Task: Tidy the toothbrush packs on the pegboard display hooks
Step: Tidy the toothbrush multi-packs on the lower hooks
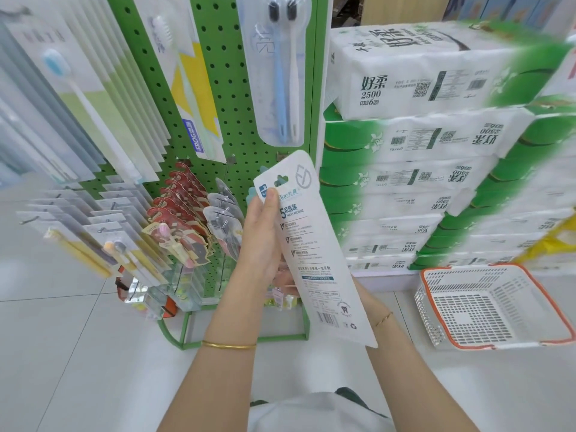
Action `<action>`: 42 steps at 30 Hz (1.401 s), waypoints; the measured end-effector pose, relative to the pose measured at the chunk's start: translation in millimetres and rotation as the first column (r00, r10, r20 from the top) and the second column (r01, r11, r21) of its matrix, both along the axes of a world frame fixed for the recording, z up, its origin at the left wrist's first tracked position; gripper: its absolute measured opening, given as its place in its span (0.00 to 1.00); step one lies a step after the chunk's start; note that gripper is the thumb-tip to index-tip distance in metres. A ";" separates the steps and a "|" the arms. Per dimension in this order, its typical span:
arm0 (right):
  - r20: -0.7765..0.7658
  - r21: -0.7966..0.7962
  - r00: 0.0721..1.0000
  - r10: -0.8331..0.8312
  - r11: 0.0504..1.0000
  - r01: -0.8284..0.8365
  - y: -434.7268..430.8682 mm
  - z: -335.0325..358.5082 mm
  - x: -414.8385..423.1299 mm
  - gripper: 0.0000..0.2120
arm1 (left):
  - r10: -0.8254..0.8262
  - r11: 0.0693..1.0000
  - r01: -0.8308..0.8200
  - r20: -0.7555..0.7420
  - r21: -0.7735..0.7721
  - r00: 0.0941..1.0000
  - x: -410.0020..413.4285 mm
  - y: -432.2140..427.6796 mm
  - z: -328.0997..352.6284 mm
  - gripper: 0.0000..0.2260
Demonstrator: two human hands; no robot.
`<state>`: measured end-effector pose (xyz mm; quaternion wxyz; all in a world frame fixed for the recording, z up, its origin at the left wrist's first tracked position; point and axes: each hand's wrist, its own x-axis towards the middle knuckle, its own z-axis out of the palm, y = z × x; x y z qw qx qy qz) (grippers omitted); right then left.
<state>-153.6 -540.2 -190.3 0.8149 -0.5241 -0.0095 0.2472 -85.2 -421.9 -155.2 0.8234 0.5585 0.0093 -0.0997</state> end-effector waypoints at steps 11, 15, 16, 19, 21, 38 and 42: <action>0.072 -0.119 0.779 -0.623 0.770 0.627 -14.9 -30.4 13.4 0.16 | -0.101 0.979 0.109 -0.058 0.170 0.993 0.5 17.8 2.7 0.21; 0.182 -0.275 0.759 -0.625 0.709 0.650 -12.3 -37.7 12.2 0.13 | -0.147 0.939 0.149 -0.028 0.311 0.989 -5.6 20.6 -2.4 0.12; 0.187 -0.275 0.769 -0.611 0.719 0.638 -10.1 -39.1 11.5 0.14 | -0.128 0.936 0.130 -0.026 0.326 0.991 -5.5 22.3 -5.3 0.09; 0.225 -0.254 0.789 -0.571 0.747 0.614 -5.0 -41.2 14.3 0.14 | -0.099 0.920 0.110 -0.048 0.377 0.994 -5.3 29.2 -14.4 0.06; 0.253 -0.251 0.800 -0.544 0.762 0.597 -2.6 -43.3 18.8 0.12 | -0.101 0.896 0.125 -0.078 0.427 0.992 -6.7 33.8 -23.2 0.08; 0.350 -0.438 0.795 -0.496 0.663 0.607 27.9 -75.5 53.4 0.13 | 0.142 0.814 -0.005 -0.191 0.581 0.971 9.0 65.1 -49.5 0.15; 0.350 -0.473 0.800 -0.487 0.645 0.600 29.8 -80.0 63.1 0.11 | 0.121 0.798 0.015 -0.184 0.602 0.975 11.2 64.6 -50.1 0.15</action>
